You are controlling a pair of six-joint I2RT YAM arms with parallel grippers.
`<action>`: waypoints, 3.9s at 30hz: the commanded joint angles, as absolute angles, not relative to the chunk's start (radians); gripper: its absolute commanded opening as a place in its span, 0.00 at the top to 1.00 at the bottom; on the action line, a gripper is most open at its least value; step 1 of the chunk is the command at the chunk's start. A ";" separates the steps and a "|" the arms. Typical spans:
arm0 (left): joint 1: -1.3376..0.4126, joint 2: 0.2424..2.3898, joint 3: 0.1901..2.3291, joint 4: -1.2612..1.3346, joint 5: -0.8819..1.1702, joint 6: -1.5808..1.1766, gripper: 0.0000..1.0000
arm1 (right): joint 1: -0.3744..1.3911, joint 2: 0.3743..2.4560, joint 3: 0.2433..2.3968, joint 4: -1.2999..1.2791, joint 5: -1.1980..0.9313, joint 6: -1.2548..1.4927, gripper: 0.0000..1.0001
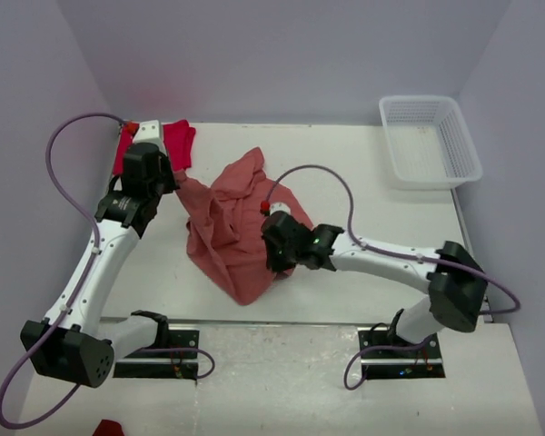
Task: Fold and stack the t-shirts
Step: Flatten out the tshirt
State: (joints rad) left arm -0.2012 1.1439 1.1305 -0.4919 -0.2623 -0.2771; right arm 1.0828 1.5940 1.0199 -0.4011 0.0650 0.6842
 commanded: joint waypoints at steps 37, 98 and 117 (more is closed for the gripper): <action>-0.212 0.718 1.353 -0.704 -0.454 -0.186 1.00 | 0.787 1.155 1.809 -1.506 0.877 0.640 1.00; -0.189 0.947 1.816 -0.615 0.050 -0.219 1.00 | 0.666 1.192 2.048 -1.301 0.543 0.334 1.00; -0.250 1.141 2.281 -0.565 0.133 -0.201 1.00 | 0.724 1.164 2.263 -1.313 0.417 0.292 1.00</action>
